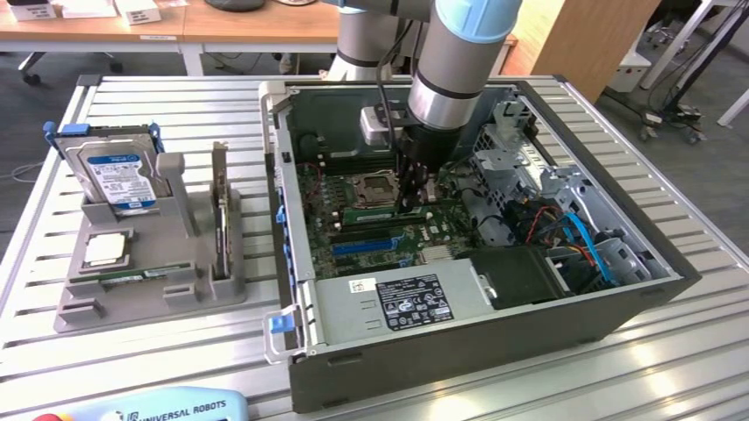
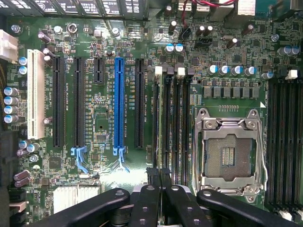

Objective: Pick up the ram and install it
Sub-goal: 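Insert the ram into the slot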

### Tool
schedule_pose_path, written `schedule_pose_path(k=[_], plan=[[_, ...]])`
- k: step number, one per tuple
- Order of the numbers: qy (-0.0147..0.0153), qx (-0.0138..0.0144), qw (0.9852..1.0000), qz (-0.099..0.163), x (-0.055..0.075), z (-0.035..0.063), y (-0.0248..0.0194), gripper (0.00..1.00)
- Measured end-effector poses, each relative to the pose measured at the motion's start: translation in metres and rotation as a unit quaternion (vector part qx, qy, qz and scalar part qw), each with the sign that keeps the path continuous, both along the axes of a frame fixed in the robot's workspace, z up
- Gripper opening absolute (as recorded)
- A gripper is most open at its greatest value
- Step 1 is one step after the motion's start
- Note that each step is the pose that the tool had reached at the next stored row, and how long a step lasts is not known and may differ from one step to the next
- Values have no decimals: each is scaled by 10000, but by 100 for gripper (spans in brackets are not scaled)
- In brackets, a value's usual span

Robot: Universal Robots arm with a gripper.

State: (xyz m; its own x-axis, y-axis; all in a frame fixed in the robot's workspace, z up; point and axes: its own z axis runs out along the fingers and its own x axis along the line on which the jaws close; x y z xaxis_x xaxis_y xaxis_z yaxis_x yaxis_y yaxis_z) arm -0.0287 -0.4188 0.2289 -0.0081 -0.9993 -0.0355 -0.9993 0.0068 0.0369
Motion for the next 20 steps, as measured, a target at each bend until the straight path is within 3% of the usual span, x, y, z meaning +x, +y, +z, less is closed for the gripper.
schedule_pose_path(k=[12, 20], plan=[[0, 0, 10000, 68, 0, -1, 0, 11], [0, 0, 10000, 68, 0, -59, 0, 11]])
